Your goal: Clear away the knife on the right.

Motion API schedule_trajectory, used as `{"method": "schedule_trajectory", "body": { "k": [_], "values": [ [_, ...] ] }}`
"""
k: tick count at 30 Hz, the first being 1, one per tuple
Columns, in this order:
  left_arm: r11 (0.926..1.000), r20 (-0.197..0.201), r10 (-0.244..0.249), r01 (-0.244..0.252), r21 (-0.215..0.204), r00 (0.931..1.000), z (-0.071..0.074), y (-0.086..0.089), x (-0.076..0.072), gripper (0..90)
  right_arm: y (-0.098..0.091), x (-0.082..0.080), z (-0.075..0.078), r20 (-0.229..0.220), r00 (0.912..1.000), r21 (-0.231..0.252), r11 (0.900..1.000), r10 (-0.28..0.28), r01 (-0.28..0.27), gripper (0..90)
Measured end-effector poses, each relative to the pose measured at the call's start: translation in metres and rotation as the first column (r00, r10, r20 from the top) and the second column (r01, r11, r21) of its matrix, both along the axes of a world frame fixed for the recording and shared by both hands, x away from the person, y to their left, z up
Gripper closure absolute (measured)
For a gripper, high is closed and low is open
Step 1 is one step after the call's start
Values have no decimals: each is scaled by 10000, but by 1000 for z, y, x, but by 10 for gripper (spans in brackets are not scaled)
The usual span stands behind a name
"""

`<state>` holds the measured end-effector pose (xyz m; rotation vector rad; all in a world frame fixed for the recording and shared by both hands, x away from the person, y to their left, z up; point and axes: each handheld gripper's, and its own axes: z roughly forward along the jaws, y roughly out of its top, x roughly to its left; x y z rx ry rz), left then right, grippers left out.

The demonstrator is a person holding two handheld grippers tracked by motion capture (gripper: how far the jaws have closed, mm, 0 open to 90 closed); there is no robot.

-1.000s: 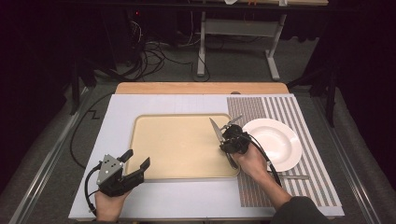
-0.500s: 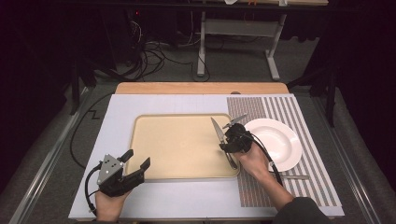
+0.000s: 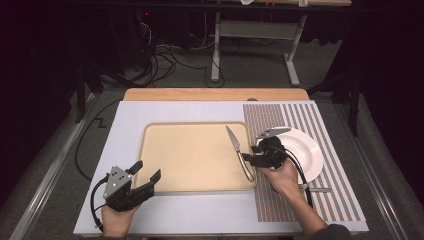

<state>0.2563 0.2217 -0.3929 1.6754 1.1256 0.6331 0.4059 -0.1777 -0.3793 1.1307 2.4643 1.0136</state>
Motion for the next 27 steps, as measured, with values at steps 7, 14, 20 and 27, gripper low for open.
{"method": "schedule_trajectory", "body": {
  "k": [7,14,20,27],
  "values": [
    [10000,-37,-29,29,50,10000,0,-2,5,330,-15,-10,9,727,9970,550,9983,-256,216,460],
    [10000,-1,12,-12,-36,10000,1,-1,4,330,-33,-26,12,1250,9914,840,9961,-389,285,444],
    [9999,-55,60,-61,-83,10000,1,-1,6,330,-54,-37,16,1529,9872,1415,9897,-443,225,413],
    [9999,-58,8,-9,-129,10000,1,-1,5,330,-72,-49,18,1909,9805,1841,9829,-459,101,390]
  ]
}}
